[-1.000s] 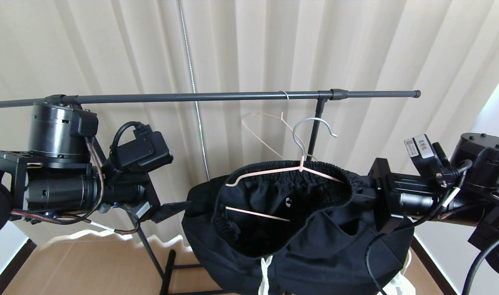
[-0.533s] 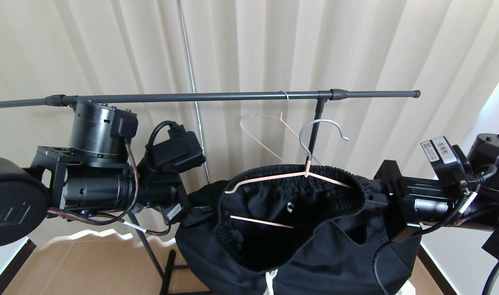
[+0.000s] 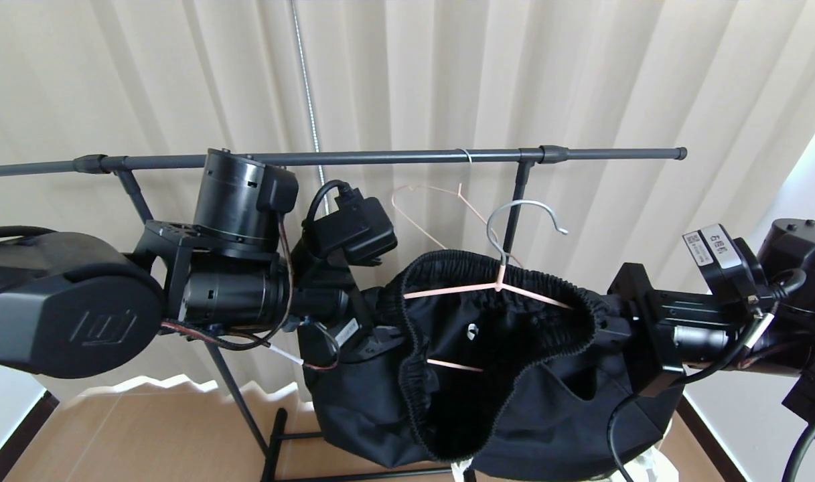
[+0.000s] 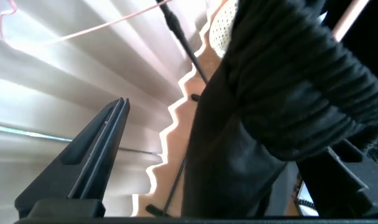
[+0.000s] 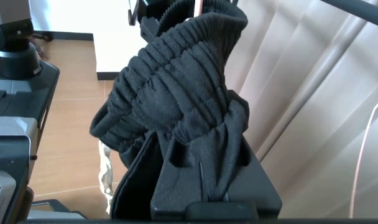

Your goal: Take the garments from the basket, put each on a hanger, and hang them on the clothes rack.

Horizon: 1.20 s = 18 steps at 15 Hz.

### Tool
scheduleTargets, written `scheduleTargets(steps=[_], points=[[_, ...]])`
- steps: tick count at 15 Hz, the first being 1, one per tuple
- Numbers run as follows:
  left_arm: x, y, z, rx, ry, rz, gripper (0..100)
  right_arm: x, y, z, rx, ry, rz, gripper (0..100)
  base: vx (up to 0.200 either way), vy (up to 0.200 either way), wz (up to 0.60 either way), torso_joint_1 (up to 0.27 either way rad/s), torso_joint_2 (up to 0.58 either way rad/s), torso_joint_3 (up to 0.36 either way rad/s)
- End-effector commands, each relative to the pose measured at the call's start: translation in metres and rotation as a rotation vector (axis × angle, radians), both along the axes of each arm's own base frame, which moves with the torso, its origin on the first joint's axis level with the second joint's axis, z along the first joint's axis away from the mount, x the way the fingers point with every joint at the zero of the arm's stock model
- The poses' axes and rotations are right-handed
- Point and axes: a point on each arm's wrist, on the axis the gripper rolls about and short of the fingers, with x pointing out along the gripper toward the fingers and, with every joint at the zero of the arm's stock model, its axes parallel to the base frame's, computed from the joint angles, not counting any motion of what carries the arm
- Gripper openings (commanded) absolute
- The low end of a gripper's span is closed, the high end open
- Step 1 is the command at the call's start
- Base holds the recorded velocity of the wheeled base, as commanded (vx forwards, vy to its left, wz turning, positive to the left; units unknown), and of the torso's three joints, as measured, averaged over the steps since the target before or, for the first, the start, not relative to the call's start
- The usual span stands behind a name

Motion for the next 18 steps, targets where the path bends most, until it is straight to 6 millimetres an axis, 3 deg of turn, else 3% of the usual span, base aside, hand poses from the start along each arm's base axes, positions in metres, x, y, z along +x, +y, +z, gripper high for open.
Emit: scheduleTargets(steps=[1, 10, 11, 18], points=[[0.004, -0.013, -0.006, 0.009, 0.013, -0.028, 100, 0.005, 0.002, -0.003, -0.003, 0.011, 0.001, 0, 0.000, 0.000, 0.00, 0.000, 0.00, 0.000], [0.012, -0.026, -0.017, -0.017, 0.047, -0.034, 100, 0.008, 0.004, -0.001, 0.015, 0.004, 0.006, 0, 0.000, 0.000, 0.00, 0.000, 0.00, 0.000], [0.012, -0.026, -0.017, -0.015, 0.050, -0.034, 0, 0.007, 0.004, -0.001, 0.017, 0.002, 0.006, 0, 0.000, 0.000, 0.00, 0.000, 0.00, 0.000], [-0.005, -0.013, -0.006, -0.045, 0.050, -0.022, 0, 0.014, 0.005, -0.004, 0.017, 0.016, -0.003, 0, 0.000, 0.000, 0.00, 0.000, 0.00, 0.000]])
